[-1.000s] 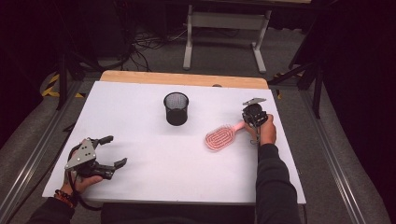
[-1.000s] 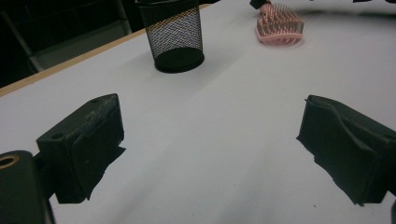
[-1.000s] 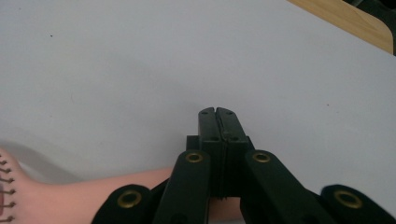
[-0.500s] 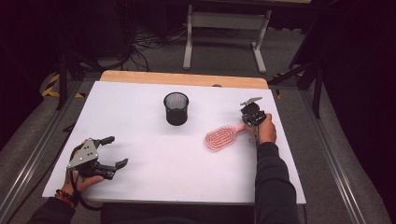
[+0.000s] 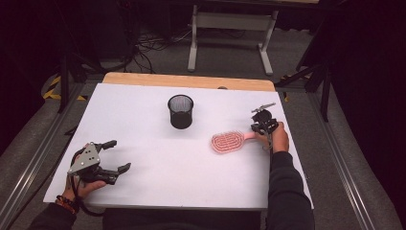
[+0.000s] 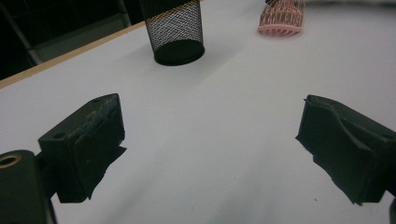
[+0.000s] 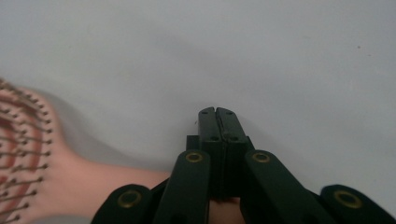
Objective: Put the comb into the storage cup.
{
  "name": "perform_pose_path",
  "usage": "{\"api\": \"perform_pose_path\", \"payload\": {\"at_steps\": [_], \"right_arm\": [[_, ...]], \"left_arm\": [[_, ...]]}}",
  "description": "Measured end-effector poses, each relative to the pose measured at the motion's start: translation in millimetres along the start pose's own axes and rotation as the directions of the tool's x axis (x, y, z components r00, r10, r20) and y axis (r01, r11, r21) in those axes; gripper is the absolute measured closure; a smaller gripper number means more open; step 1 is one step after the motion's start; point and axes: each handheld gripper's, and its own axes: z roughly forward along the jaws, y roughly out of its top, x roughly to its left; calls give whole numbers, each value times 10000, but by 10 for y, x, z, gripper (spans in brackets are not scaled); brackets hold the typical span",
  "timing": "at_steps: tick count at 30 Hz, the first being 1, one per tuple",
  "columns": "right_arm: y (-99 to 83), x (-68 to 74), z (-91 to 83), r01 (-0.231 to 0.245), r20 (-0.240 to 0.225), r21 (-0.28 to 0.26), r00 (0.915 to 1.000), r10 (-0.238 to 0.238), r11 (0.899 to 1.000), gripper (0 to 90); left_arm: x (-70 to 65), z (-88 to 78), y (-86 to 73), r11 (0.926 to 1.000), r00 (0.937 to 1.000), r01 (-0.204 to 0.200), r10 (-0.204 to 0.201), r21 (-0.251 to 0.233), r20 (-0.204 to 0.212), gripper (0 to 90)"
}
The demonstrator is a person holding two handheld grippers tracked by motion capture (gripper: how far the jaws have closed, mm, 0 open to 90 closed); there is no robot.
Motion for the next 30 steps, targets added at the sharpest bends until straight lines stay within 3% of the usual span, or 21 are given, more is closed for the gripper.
{"api": "perform_pose_path", "payload": {"at_steps": [4, 14, 17, 21, 24, 30], "right_arm": [[-127, -28, -58, -359, -446, -317, 9984, 345, 9989, 900], [-318, 100, -168, -488, -209, -706, 9987, 474, 9963, 900], [-346, 114, -186, -427, -226, -778, 9989, 411, 9961, 900], [-368, 193, -223, 210, 29, -687, 9998, -209, 9974, 900], [-419, 218, -269, 127, -463, -750, 9988, -162, 9971, 900], [-477, 258, -320, 195, -689, -734, 9973, -245, 9971, 900]], "left_arm": [[-14, 17, 8, 9999, 10000, -46, 46, 95, -17, 82], [-17, 17, -1, 9999, 10000, -1, 1, 103, -21, 83], [-18, 18, 2, 9999, 10000, -29, 30, 130, -21, 83], [-25, 32, 8, 9998, 10000, -78, 79, 165, -22, 83], [-33, 25, 14, 9997, 9999, -145, 145, 188, -8, 83], [-47, 24, 16, 9996, 9998, -207, 206, 191, 39, 83]]}}
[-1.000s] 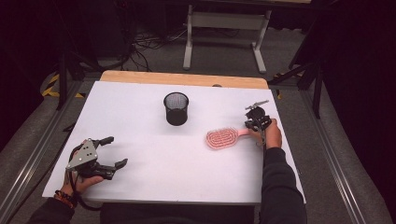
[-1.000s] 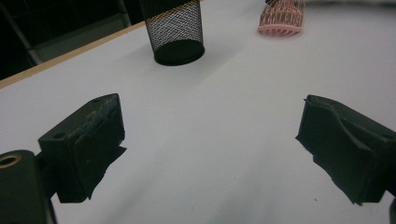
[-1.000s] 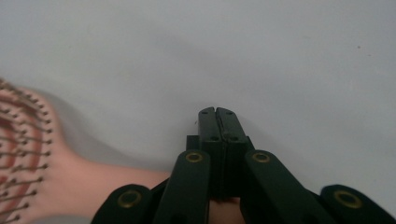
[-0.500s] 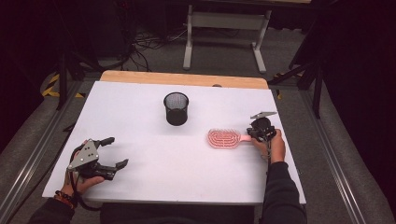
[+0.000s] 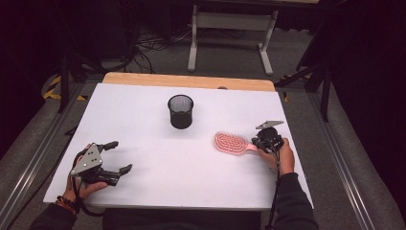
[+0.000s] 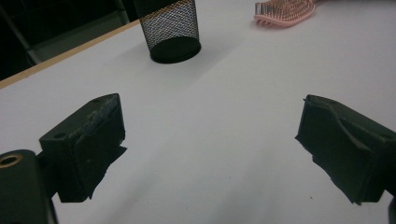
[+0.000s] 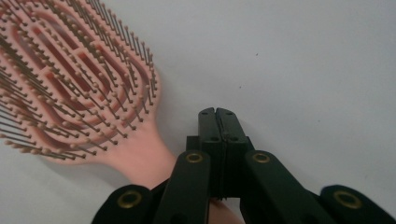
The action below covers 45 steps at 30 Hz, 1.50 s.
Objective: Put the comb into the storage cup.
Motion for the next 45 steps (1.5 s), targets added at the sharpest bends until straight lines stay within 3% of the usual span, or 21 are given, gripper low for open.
{"api": "perform_pose_path", "payload": {"at_steps": [16, 20, 30, 38, 45], "right_arm": [[-110, 242, -110, 606, -459, -126, 9971, -611, 9981, 900], [-98, 296, -128, 811, -621, 58, 9948, -806, 9967, 900], [-76, 336, -144, 1044, -680, 160, 9923, -1031, 9944, 896], [-50, 293, -297, 872, -686, -555, 9935, -909, 9946, 857], [-22, 306, -406, 1050, -669, -1042, 9914, -1123, 9890, 846]], "left_arm": [[-10, 8, 6, 10000, 10000, -44, 44, 17, 22, 82], [-1, 7, 5, 10000, 10000, -33, 33, 48, 63, 82], [-2, 0, 8, 10000, 9999, -52, 52, 55, 101, 82], [5, -12, 9, 10000, 9999, -63, 63, 37, 90, 82], [14, -18, 6, 10000, 10000, -41, 41, -3, 87, 85]]}}
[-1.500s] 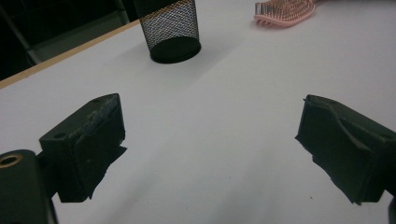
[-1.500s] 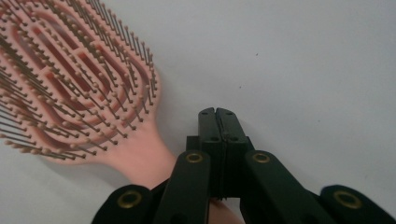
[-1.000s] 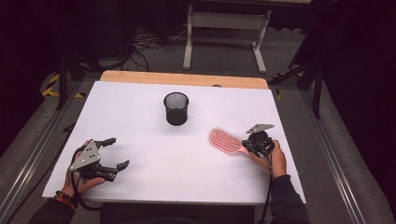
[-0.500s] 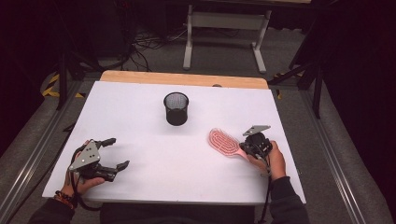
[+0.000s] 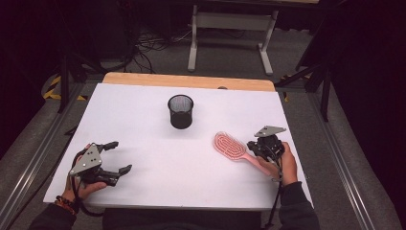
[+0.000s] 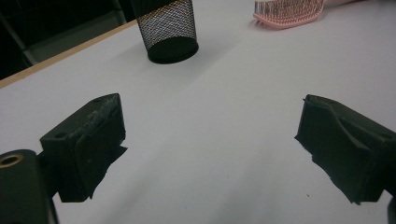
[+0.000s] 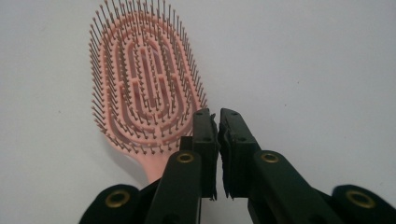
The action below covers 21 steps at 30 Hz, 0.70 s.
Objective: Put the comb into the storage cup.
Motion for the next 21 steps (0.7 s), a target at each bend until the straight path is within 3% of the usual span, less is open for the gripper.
{"api": "perform_pose_path", "payload": {"at_steps": [12, 18, 21], "right_arm": [[32, 41, -206, 340, -32, -894, 9994, -344, 9954, 701], [32, 45, -304, 507, -60, -1288, 9986, -519, 9904, 514], [20, 63, -366, 560, -8, -1889, 9984, -572, 9804, 394]], "left_arm": [[-9, -4, 6, 10000, 10000, -46, 46, 31, -31, 86], [-14, 1, 10, 9999, 10000, -97, 97, 37, -15, 86], [-15, -1, 11, 9999, 9999, -112, 112, 50, -9, 85]]}}
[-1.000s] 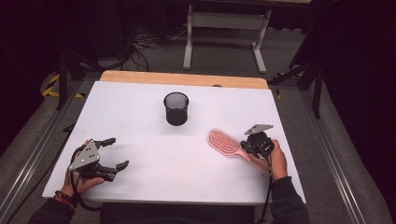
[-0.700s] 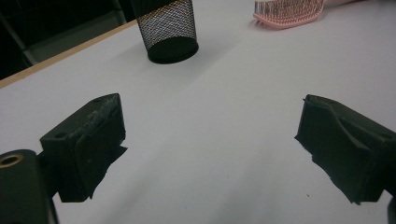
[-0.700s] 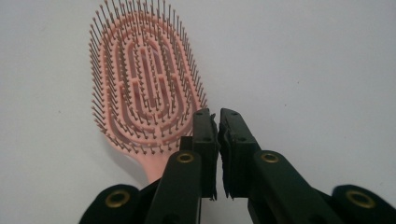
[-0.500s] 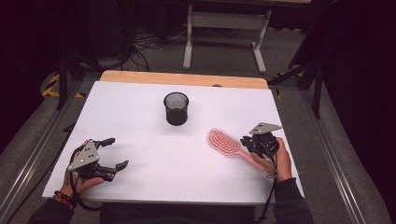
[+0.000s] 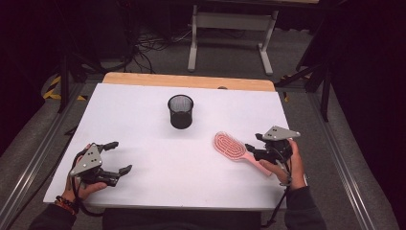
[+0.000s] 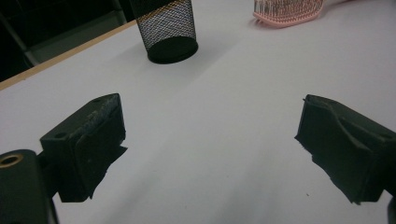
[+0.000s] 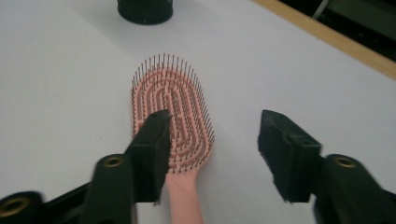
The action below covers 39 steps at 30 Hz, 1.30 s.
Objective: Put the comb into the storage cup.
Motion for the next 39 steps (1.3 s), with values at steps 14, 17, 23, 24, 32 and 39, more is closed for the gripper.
{"api": "perform_pose_path", "payload": {"at_steps": [14, 17, 23, 24, 32, 39], "right_arm": [[-119, 158, -169, 136, 1199, -2621, 9926, 186, 9649, 140], [-130, 177, -189, 199, 1274, -2671, 9917, 148, 9635, 100], [-212, 228, -214, 299, 1609, -3091, 9867, 213, 9506, 34], [-232, 235, -215, 340, 1625, -3133, 9865, 183, 9490, 30], [-355, 226, -245, 280, 1847, -3200, 9822, 334, 9470, 38], [-428, 172, -299, -78, 1820, -3223, 9808, 701, 9466, 38]], "left_arm": [[-9, 1, 7, 10000, 10000, -5, 5, 8, 36, 85], [-7, -5, 7, 10000, 10000, -17, 17, -10, 34, 85], [-11, -2, 5, 10000, 10000, -28, 29, -34, 59, 83], [-11, -2, 5, 10000, 10000, -28, 29, -34, 59, 83], [-18, 7, 4, 10000, 10000, -36, 36, -1, 69, 83], [-18, 8, 2, 10000, 10000, 2, -2, -60, 95, 79]]}}
